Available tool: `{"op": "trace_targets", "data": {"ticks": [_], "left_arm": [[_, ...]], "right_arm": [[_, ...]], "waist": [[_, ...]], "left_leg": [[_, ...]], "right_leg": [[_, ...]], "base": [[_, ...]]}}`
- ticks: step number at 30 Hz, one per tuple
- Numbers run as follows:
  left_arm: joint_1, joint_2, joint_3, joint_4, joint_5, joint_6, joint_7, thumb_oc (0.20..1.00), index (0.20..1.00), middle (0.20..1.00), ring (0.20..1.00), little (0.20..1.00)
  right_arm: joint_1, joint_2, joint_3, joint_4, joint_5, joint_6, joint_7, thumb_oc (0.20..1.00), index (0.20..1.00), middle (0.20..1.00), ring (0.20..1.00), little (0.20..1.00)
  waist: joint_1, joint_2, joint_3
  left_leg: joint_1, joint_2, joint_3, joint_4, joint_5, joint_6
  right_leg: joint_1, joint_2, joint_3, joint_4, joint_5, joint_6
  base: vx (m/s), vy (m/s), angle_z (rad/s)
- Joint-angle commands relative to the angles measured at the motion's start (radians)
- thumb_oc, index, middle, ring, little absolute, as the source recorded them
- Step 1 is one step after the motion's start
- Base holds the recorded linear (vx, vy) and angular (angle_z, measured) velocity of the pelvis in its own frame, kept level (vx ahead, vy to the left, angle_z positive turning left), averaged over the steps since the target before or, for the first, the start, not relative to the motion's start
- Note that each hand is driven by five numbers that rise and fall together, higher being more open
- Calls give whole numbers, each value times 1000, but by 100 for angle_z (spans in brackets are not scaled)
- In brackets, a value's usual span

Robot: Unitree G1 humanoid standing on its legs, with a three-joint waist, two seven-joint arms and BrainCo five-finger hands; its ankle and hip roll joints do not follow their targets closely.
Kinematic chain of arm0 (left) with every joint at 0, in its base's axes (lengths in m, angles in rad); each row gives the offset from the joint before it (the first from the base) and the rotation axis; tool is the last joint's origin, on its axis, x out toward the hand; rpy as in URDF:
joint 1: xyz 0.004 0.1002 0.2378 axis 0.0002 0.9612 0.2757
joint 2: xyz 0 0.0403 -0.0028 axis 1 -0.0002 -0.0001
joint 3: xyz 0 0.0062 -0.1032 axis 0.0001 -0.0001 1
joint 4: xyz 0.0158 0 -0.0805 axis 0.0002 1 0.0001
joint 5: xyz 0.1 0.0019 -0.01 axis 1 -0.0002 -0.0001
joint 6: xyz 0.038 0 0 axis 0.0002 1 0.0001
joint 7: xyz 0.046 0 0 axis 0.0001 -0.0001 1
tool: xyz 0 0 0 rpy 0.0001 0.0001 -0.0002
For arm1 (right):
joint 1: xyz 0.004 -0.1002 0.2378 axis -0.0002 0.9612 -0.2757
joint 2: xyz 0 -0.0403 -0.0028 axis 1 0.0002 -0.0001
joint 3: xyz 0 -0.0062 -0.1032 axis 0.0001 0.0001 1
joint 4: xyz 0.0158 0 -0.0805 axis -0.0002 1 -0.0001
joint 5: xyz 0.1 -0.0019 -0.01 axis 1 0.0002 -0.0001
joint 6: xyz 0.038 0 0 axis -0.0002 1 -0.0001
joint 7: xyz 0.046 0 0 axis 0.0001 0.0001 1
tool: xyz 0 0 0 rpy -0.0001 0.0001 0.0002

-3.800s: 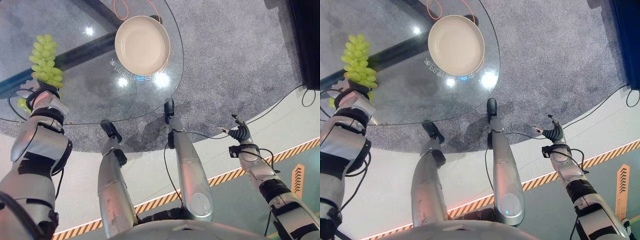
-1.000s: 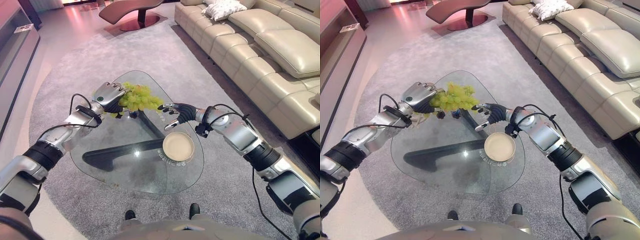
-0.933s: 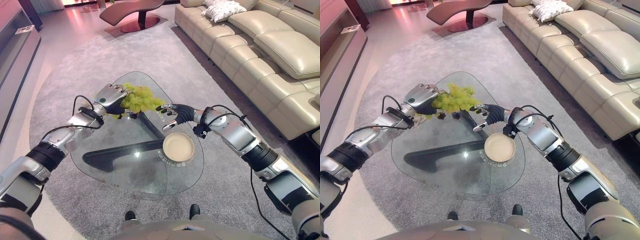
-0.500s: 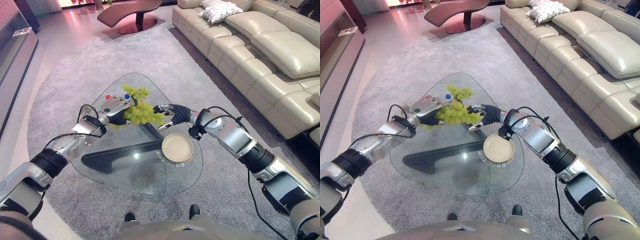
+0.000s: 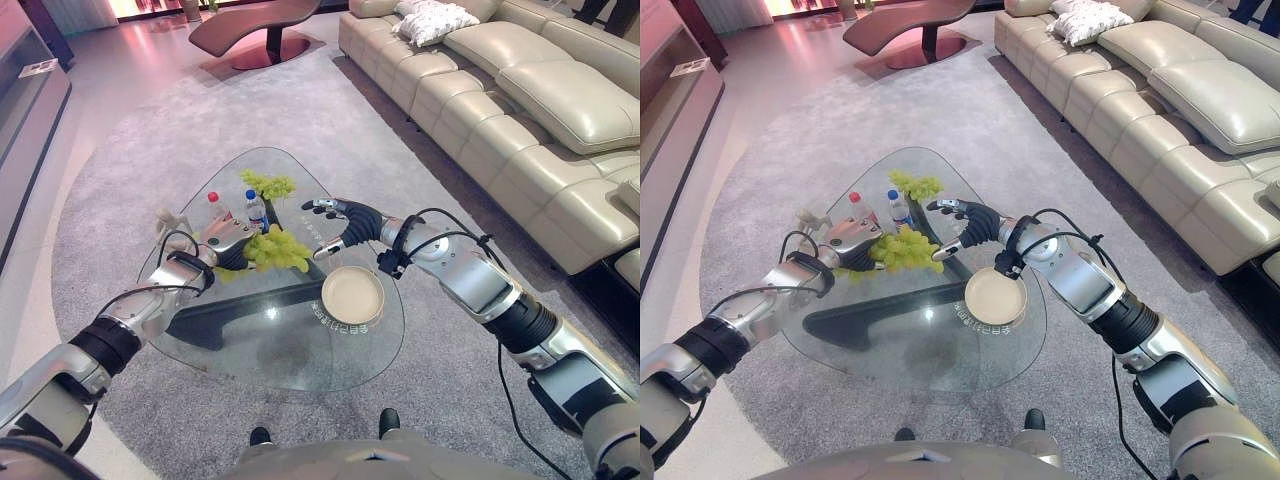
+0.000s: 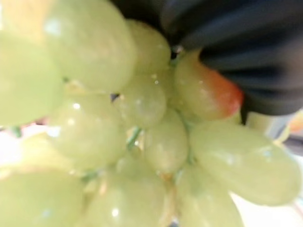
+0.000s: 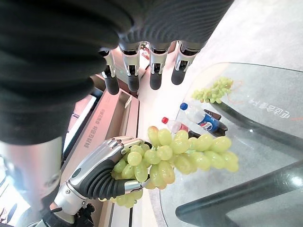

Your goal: Pick up fruits into the plate

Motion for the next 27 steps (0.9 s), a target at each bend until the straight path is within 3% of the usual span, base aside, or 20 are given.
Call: {"op": "trace_targets", "data": {"ticks": [1,9,19,23,27], "left_arm": [[-113,22,76,-32,-18,-31,92,200,200,200,200,200],[-129,16,129,-122,-92,-117,198,200,200,200,200,200],[-139,9,154,-217,-190,-203,175,200,200,200,200,200],[-155,2,160,-263,-210,-198,145,200,200,200,200,200],[-154,-2,171,-310,-270,-181,71,200,200,200,200,200]], "right_arm": [[-57,-12,-38,-59,11,-42,-10,1000,1000,1000,1000,1000],[-22,39,-22,-54,186,1,-4,1000,1000,1000,1000,1000],[-4,89,4,-54,380,52,3,1000,1000,1000,1000,1000],[15,109,11,-51,460,64,-9,1000,1000,1000,1000,1000],[31,111,17,-58,427,55,8,1000,1000,1000,1000,1000]], "waist": [[16,-11,-22],[32,-19,-29],[40,-24,-35],[43,-28,-37],[44,-29,-37]], "left_leg": [[-6,-10,21,28,-98,18],[-1,-2,20,30,-97,13],[1,-1,14,32,-98,13],[3,0,13,31,-98,12],[0,-1,8,32,-96,13]], "right_leg": [[34,-50,-53,30,-66,49],[43,-58,-66,31,-64,48],[45,-60,-68,37,-65,48],[46,-61,-70,38,-67,49],[44,-61,-69,39,-65,50]], "base": [[0,0,0],[0,0,0],[2,-3,1],[0,0,0],[0,0,0]]}}
